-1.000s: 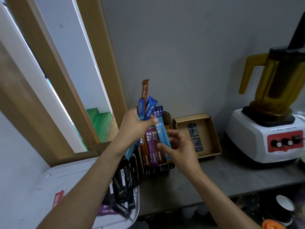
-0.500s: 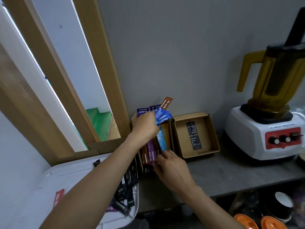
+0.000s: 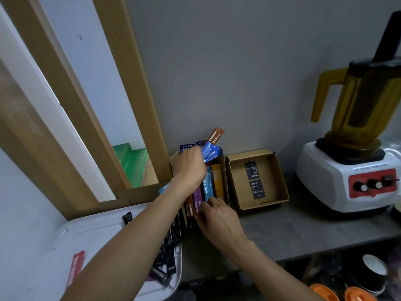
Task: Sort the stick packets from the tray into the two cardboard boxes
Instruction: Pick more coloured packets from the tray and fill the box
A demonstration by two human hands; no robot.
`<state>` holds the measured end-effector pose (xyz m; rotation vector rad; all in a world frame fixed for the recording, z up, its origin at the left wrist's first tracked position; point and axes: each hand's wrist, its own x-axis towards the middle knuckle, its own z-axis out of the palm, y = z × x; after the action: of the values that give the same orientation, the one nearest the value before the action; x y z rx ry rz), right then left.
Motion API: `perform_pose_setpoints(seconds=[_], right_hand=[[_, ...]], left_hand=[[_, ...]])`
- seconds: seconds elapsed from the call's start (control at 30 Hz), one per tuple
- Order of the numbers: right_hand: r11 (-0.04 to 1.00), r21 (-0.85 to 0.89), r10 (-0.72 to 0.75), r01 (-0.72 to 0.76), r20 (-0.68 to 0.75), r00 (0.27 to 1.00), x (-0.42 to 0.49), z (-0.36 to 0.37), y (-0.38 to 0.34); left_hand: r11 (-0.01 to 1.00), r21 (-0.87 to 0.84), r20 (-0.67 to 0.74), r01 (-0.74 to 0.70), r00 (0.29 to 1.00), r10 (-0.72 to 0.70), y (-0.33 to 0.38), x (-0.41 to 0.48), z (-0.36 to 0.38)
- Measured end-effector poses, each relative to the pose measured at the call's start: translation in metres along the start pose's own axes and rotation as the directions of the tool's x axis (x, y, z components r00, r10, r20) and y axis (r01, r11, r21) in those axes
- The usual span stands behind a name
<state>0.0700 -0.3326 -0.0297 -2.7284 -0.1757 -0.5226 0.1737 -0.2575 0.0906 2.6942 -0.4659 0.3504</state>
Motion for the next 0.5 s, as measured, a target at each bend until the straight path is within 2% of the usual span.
perform_pose_setpoints(seconds=[0.13,0.2,0.27,0.33,0.37,0.43,0.5], right_hand=[[1.000,-0.008,0.027,-0.027,-0.013,1.000,0.002,0.002,0.000],[0.999,0.008,0.034,-0.034,-0.016,0.999,0.002,0.001,0.000],[0.997,0.058,0.046,-0.044,-0.036,0.998,0.000,-0.004,0.000],[0.979,0.185,0.100,-0.084,-0.077,0.992,-0.002,-0.013,-0.002],[0.945,0.303,0.155,-0.122,-0.087,0.984,-0.002,-0.019,-0.003],[0.778,0.600,0.272,-0.187,-0.053,0.961,-0.002,-0.031,-0.004],[0.539,0.809,0.300,-0.234,0.075,0.951,0.000,-0.040,-0.004]], left_hand=[[0.998,-0.063,-0.004,0.014,1.000,-0.014,-0.004,0.001,0.001],[0.978,-0.203,0.007,0.041,0.999,-0.040,-0.006,0.003,-0.003],[0.908,-0.406,0.045,0.102,0.995,-0.092,-0.005,0.001,-0.010],[0.768,-0.613,0.123,0.187,0.982,-0.141,-0.006,-0.005,-0.017],[0.674,-0.702,0.176,0.232,0.973,-0.152,-0.008,-0.011,-0.019],[0.455,-0.832,0.280,0.317,0.948,-0.148,-0.012,-0.025,-0.021],[0.270,-0.896,0.326,0.353,0.935,-0.140,-0.016,-0.035,-0.019]])
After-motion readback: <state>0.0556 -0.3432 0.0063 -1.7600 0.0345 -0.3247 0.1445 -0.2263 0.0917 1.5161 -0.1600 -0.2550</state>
